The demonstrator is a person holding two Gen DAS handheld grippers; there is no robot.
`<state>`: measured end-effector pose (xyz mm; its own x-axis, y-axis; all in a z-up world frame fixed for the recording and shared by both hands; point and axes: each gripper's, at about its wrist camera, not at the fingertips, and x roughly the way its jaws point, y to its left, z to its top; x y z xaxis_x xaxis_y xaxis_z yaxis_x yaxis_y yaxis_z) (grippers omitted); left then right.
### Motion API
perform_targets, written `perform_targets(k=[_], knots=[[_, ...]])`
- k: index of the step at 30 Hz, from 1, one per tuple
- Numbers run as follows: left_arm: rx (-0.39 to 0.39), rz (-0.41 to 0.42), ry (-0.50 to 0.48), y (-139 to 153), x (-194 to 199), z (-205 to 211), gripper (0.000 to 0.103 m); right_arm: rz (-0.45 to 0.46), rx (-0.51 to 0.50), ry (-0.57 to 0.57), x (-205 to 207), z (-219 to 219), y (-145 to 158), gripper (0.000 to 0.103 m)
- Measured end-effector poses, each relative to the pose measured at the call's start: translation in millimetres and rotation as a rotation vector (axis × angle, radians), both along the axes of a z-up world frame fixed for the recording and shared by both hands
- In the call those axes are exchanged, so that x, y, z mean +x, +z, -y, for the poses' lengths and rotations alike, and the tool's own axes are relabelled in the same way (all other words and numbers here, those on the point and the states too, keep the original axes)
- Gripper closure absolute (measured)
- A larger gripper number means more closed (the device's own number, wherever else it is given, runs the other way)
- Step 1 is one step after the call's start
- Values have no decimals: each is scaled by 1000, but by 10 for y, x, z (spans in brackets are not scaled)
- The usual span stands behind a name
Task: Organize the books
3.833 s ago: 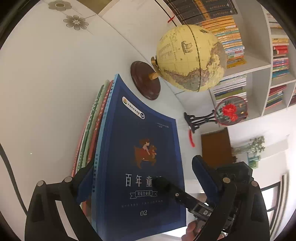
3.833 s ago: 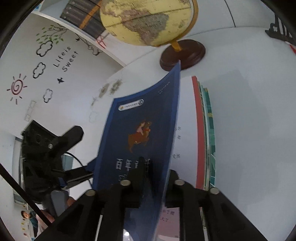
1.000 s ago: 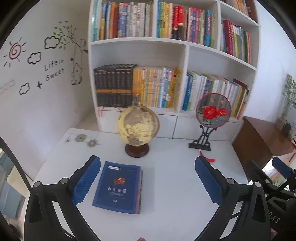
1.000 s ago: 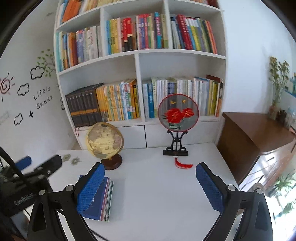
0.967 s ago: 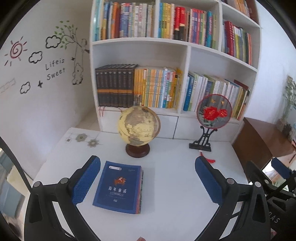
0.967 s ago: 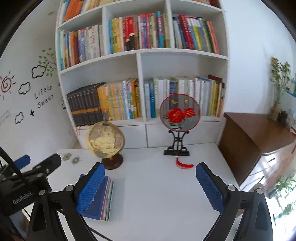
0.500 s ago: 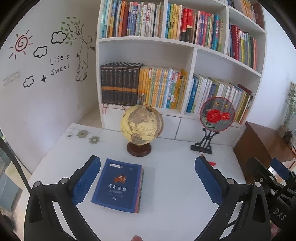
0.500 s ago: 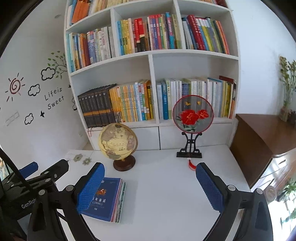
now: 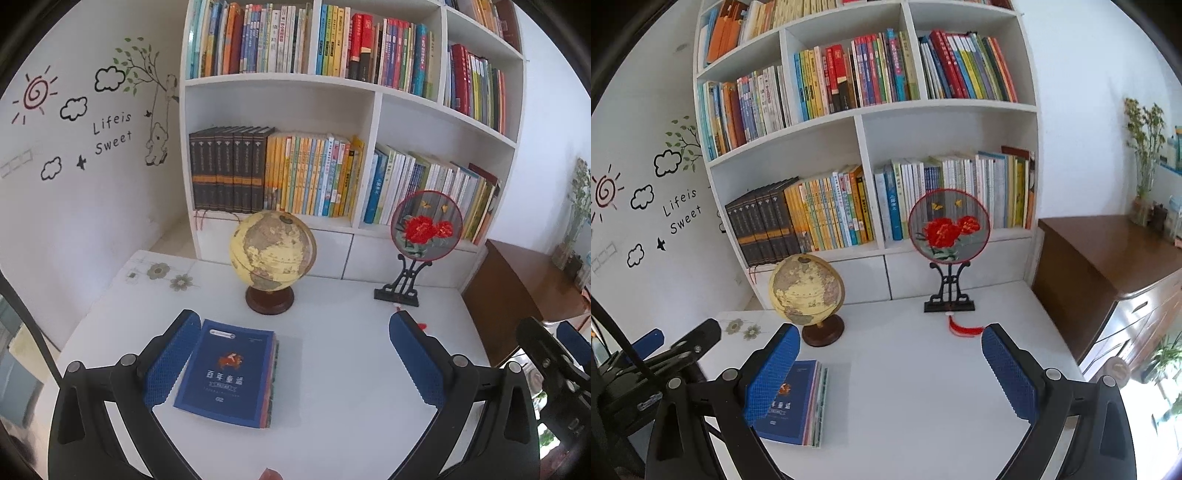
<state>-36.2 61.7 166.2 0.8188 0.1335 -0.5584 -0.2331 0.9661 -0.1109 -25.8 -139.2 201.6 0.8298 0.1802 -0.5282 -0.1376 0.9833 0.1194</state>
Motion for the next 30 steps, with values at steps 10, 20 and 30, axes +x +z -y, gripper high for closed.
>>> perform_targets(k=[10, 20, 30], knots=[[-26, 4, -43, 21, 20, 154, 1, -34, 3, -42, 1, 210, -28, 4], [-8, -7, -47, 5, 6, 234, 1, -79, 27, -24, 29, 245, -124, 4], [-17, -7, -35, -9, -1, 239, 1, -95, 30, 7, 63, 232, -190, 4]])
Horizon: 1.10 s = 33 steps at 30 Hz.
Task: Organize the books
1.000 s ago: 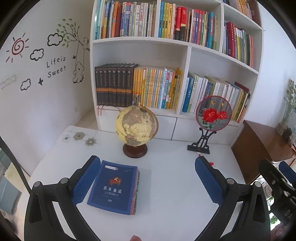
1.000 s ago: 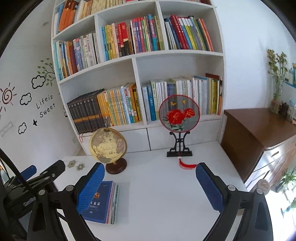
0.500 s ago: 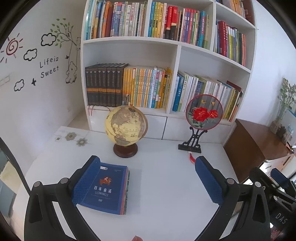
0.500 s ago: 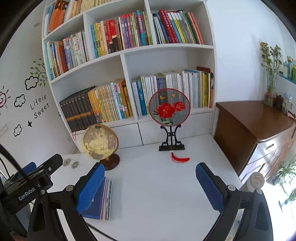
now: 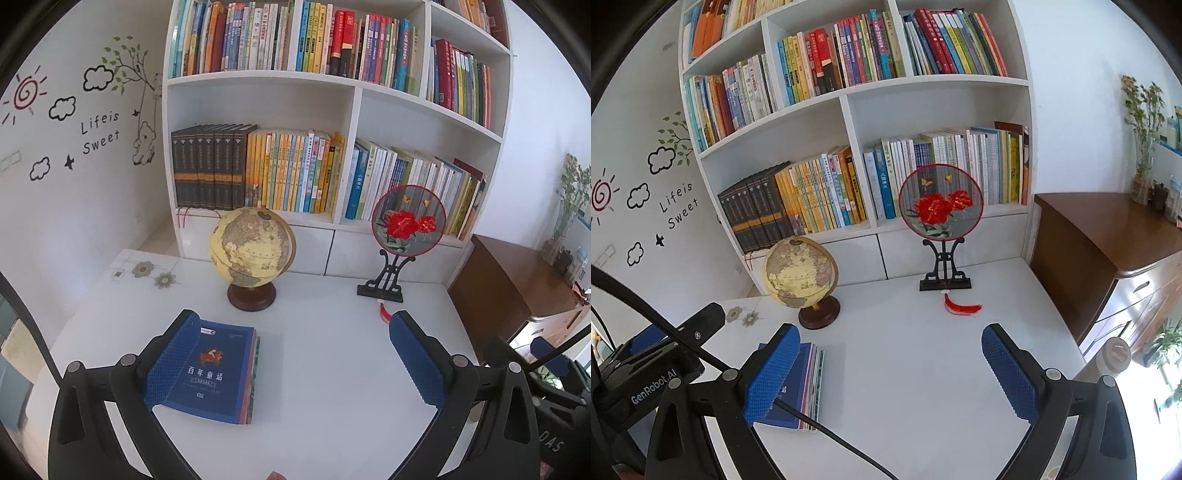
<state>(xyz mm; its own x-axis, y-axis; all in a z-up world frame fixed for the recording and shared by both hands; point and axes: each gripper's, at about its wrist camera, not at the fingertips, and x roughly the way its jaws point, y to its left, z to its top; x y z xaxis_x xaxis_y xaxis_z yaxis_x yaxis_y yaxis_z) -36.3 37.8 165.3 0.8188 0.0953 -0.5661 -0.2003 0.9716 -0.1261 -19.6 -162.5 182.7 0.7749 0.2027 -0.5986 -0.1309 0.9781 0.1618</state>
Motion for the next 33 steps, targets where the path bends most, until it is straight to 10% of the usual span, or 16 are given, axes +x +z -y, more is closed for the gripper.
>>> perform_targets(k=[33], knots=[[34, 4, 19, -46, -13, 87, 1, -24, 31, 50, -36, 12, -31, 4]])
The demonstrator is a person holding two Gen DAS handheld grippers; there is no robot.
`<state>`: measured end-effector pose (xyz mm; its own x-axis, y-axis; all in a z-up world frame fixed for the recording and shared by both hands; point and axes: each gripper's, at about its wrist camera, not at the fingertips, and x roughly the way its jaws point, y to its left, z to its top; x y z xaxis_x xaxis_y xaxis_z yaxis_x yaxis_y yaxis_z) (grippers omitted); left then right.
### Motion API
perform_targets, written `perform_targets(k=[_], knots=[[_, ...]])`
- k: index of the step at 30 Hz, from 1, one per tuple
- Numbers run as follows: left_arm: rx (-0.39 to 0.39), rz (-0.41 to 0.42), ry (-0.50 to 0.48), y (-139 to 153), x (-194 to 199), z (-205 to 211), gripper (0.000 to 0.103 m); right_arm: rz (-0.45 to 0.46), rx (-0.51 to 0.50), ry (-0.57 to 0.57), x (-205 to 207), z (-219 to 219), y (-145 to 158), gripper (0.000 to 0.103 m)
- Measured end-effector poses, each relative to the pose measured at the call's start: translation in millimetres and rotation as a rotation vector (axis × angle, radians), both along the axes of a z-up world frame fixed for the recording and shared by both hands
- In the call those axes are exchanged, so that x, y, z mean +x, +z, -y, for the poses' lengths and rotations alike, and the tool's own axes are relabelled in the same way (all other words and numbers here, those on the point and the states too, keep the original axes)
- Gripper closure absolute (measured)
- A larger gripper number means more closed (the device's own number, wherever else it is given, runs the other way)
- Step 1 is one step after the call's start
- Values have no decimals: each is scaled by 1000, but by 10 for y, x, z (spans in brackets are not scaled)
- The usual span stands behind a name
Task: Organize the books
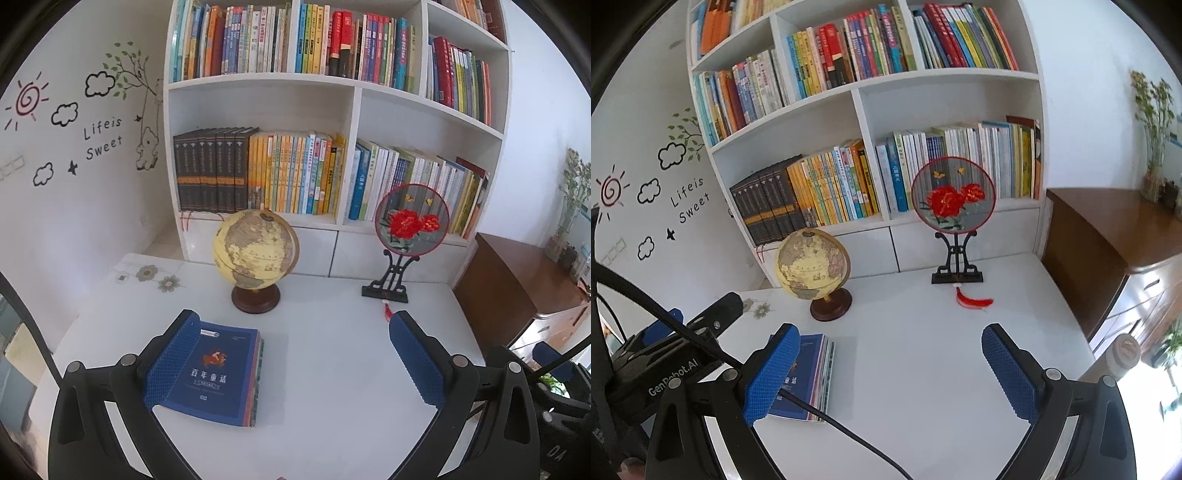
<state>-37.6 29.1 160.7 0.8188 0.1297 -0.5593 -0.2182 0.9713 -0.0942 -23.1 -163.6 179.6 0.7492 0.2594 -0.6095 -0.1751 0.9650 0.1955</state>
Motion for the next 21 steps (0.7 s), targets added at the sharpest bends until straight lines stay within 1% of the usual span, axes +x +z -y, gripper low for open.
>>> perform_targets(k=[3, 6, 8, 15, 18, 21], knots=[[-1, -28, -2, -51, 46, 1, 1, -18, 12, -14, 15, 34, -28, 4], [-31, -62, -31, -132, 96, 8, 1, -31, 13, -25, 12, 50, -48, 4], [-34, -73, -38, -166, 110, 31, 1, -36, 8, -29, 5, 49, -54, 4], [3, -105, -46, -291, 158, 138, 1, -85, -24, -53, 1, 55, -160, 4], [51, -122, -32, -366, 173, 183, 1, -114, -28, -64, 7, 61, -225, 4], [64, -151, -49, -452, 219, 196, 1, -143, -36, -71, 23, 56, -303, 4]])
